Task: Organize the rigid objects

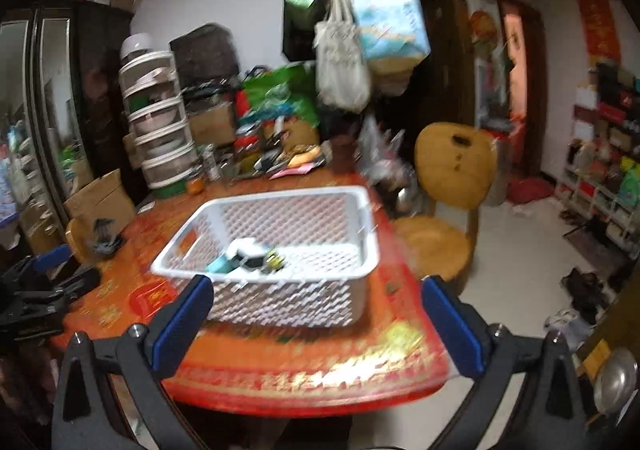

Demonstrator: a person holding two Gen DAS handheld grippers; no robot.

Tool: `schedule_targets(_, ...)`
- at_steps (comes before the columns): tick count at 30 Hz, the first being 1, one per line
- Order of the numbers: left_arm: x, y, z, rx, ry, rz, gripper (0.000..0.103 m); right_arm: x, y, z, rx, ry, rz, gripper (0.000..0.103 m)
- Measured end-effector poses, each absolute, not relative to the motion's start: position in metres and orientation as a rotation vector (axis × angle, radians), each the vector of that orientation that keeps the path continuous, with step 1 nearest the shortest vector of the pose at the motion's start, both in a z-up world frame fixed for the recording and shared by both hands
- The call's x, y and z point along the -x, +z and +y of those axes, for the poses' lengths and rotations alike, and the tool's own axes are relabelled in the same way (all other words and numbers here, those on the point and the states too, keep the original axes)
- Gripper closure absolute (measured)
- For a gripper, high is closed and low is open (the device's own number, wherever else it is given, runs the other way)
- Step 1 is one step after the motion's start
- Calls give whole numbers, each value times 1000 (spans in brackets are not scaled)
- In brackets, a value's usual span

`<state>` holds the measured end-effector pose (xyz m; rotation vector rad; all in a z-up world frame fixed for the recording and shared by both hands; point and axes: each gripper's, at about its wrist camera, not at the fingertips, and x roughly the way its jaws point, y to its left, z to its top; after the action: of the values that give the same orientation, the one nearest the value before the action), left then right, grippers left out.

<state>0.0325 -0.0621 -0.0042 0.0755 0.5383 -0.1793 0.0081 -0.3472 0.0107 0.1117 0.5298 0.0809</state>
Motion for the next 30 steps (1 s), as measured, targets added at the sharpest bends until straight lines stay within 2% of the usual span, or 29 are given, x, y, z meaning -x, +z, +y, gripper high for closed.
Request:
schedule_targets(6,-38,-18,-75,-60,-184,591,1,-14,-19,-329,-71,59,640,0)
schedule_targets(12,-52,-25,-88,-46,-175,632,1,-19,-32,-323,-79,65,657,0)
schedule_targets(30,-60,-27,-96,-61,-158,648,1,-19,-28,-318,-79,96,642,0)
